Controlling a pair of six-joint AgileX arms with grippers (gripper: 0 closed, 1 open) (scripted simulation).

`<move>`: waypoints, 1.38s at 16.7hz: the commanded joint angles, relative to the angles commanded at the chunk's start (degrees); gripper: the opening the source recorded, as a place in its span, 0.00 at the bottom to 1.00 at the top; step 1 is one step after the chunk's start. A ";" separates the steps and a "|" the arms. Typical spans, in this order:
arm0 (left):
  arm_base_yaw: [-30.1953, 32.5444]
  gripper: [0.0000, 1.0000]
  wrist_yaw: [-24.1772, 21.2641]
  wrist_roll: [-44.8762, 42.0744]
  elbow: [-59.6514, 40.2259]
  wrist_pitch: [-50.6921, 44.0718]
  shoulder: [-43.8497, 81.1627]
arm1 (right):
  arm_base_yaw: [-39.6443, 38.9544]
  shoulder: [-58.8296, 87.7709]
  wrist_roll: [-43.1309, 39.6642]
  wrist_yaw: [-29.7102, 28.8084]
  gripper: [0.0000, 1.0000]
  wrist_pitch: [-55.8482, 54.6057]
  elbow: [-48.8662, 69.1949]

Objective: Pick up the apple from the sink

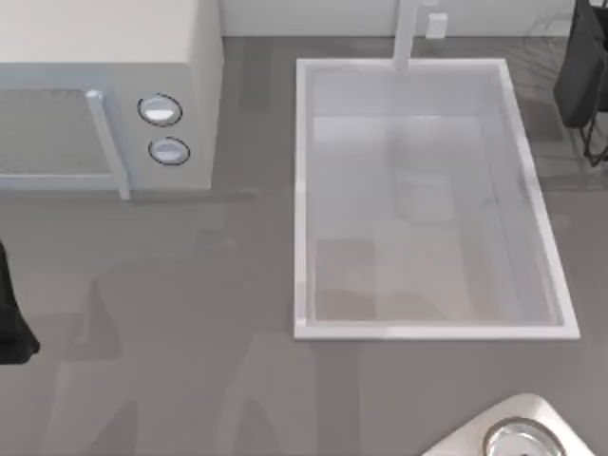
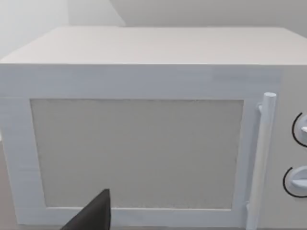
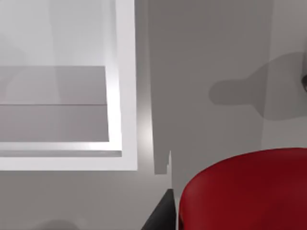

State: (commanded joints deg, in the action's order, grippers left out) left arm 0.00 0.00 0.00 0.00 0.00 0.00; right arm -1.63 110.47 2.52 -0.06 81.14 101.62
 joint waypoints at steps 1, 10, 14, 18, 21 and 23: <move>0.00 1.00 0.00 0.00 0.00 0.00 0.00 | -0.24 0.27 0.16 -0.07 0.00 0.15 0.13; 0.00 1.00 0.00 0.00 0.00 0.00 0.00 | -3.03 2.19 -1.44 1.44 0.00 -15.11 -12.99; 0.00 1.00 0.00 0.00 0.00 0.00 0.00 | -1.18 3.26 -0.32 0.65 0.00 -22.64 -19.40; 0.00 1.00 0.00 0.00 0.00 0.00 0.00 | -0.22 3.09 0.26 -0.02 0.00 -24.05 -20.96; 0.00 1.00 0.00 0.00 0.00 0.00 0.00 | -0.22 3.09 0.26 -0.02 0.08 -24.05 -20.96; 0.00 1.00 0.00 0.00 0.00 0.00 0.00 | -0.22 3.09 0.26 -0.02 0.23 -24.05 -20.96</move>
State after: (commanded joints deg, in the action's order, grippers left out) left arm 0.00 0.00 0.00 0.00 0.00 0.00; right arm -1.85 113.56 2.79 -0.08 57.09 80.66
